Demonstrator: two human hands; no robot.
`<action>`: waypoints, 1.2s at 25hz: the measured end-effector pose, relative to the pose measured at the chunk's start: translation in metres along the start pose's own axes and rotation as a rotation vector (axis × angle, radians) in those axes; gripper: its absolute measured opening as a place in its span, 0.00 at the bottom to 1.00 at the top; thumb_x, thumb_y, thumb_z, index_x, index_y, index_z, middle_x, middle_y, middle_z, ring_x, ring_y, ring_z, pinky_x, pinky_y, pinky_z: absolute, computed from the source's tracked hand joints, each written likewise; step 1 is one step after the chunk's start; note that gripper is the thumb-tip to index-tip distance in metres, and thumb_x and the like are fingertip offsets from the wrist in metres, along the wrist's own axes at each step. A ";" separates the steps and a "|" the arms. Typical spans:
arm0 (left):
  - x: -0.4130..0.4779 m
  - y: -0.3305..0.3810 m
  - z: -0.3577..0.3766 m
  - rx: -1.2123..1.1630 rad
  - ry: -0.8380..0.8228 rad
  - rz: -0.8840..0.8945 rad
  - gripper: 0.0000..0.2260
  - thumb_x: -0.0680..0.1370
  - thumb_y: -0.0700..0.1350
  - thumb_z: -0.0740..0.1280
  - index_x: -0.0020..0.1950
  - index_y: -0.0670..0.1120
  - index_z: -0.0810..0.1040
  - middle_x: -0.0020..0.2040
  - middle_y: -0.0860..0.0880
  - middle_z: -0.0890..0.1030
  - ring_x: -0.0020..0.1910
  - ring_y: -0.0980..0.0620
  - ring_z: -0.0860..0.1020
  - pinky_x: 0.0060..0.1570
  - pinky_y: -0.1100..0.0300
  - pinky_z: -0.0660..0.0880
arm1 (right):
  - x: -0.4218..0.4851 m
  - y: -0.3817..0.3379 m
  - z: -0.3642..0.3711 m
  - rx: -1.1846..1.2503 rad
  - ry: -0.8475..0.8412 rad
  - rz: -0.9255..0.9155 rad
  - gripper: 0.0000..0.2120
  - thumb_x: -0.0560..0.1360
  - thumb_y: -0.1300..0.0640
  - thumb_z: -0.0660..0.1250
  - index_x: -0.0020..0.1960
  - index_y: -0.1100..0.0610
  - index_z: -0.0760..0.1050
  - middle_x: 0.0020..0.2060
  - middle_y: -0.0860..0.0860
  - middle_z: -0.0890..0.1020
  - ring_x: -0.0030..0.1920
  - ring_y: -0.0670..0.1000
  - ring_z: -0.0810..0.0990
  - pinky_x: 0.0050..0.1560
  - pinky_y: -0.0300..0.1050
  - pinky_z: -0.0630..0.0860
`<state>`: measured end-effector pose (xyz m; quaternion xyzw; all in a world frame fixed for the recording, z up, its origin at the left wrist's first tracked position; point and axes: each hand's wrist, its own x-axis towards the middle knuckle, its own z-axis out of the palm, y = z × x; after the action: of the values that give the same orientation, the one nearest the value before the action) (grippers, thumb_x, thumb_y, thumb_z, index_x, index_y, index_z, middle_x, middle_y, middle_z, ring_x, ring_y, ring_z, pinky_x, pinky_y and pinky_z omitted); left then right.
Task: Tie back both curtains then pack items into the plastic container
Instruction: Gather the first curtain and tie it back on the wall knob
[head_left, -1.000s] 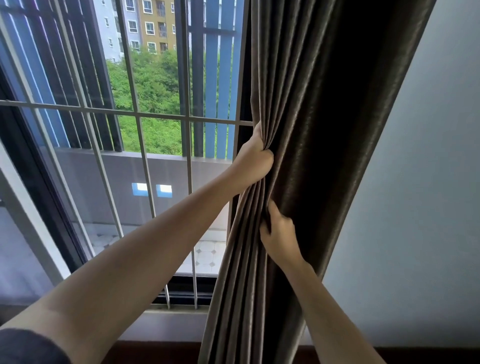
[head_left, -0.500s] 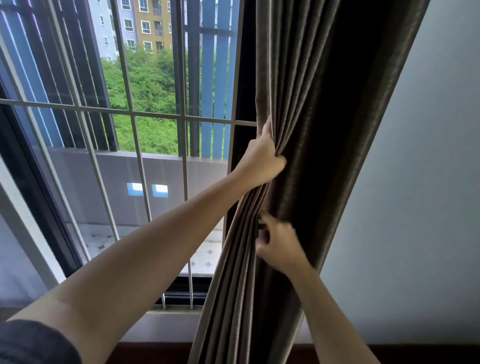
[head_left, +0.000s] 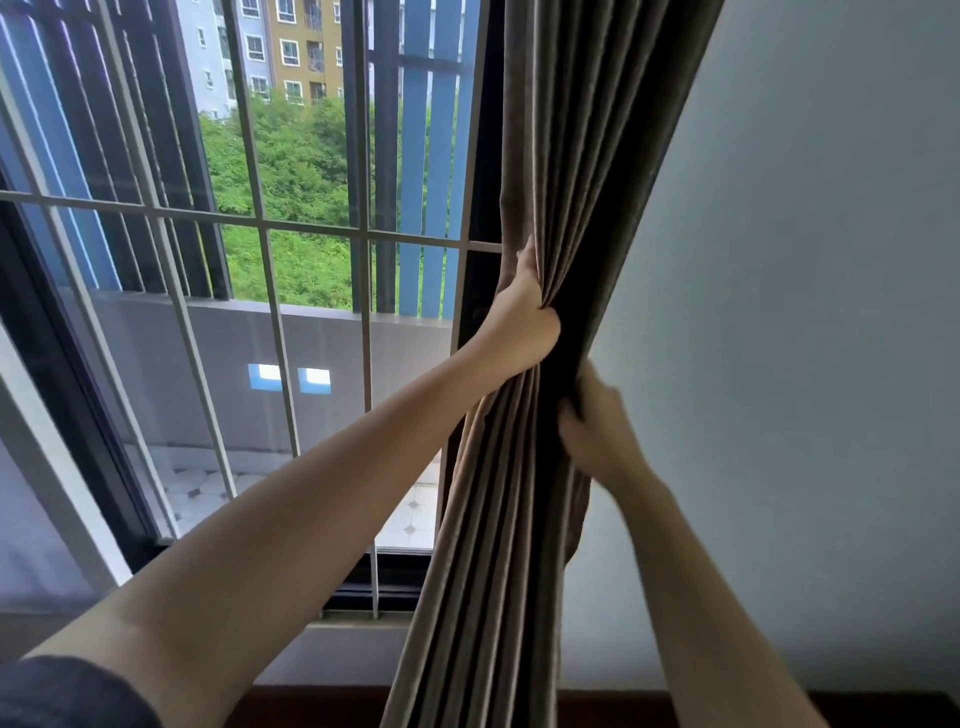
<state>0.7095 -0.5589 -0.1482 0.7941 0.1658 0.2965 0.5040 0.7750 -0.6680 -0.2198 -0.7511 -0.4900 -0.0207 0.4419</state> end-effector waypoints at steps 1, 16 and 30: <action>0.002 -0.001 -0.001 -0.003 -0.001 0.003 0.40 0.72 0.29 0.54 0.77 0.56 0.44 0.76 0.46 0.57 0.58 0.49 0.76 0.47 0.60 0.80 | -0.009 0.003 0.011 0.011 -0.060 -0.016 0.27 0.74 0.74 0.54 0.70 0.58 0.63 0.48 0.48 0.78 0.45 0.49 0.78 0.40 0.22 0.68; -0.006 0.015 0.017 0.040 -0.025 0.060 0.38 0.71 0.37 0.67 0.76 0.52 0.51 0.47 0.49 0.77 0.40 0.55 0.78 0.36 0.67 0.75 | -0.025 0.032 0.043 0.177 -0.234 -0.053 0.23 0.72 0.70 0.55 0.65 0.58 0.64 0.42 0.40 0.74 0.43 0.41 0.75 0.47 0.41 0.72; -0.006 0.002 -0.011 -0.179 0.145 -0.088 0.10 0.71 0.29 0.57 0.41 0.44 0.69 0.36 0.47 0.72 0.37 0.50 0.72 0.39 0.58 0.69 | 0.053 -0.001 0.008 0.856 0.033 0.180 0.27 0.81 0.41 0.38 0.61 0.49 0.72 0.55 0.49 0.80 0.54 0.41 0.79 0.61 0.41 0.74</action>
<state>0.6973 -0.5552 -0.1451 0.7143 0.2094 0.3442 0.5722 0.7978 -0.6243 -0.1995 -0.5395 -0.3799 0.2107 0.7212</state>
